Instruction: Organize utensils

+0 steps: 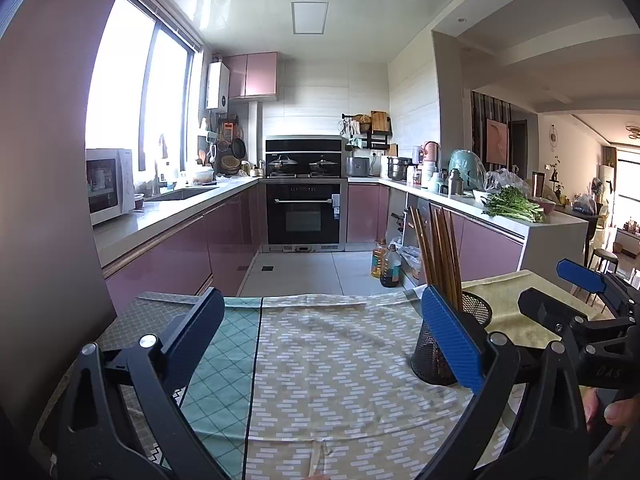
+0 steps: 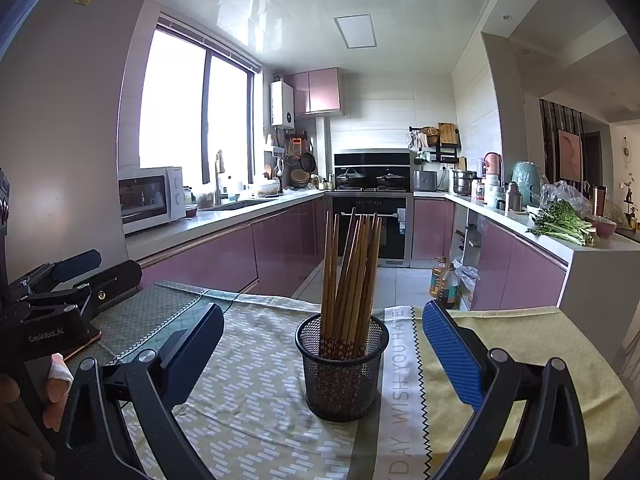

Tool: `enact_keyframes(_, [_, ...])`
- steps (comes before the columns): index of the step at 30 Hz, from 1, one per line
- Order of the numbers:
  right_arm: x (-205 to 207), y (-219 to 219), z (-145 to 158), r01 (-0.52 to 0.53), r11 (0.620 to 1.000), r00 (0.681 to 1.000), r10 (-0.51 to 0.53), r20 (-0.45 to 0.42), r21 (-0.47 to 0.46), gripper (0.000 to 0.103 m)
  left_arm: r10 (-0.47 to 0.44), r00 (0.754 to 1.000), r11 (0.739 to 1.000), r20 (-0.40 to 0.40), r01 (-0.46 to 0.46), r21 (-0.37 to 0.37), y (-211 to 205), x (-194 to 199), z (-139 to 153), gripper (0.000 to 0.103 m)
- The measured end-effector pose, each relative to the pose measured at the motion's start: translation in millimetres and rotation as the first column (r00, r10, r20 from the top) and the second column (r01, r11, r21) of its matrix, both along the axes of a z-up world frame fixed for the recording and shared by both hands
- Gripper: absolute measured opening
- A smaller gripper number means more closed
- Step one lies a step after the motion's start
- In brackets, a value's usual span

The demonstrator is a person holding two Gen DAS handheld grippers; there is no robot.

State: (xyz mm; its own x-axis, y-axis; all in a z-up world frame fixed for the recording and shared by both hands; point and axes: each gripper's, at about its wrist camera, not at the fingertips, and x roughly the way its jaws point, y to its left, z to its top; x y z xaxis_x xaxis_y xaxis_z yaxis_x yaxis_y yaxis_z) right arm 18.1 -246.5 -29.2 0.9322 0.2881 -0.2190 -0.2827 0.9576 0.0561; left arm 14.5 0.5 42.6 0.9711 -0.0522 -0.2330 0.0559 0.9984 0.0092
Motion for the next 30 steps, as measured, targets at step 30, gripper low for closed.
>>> enact_keyframes(30, [-0.6, -3.4, 4.5, 0.004, 1.0, 1.0, -0.004, 0.007, 0.009, 0.096, 0.011, 1.0, 1.0, 0.021, -0.011, 0.005, -0.2, -5.3, 2.9, 0.097])
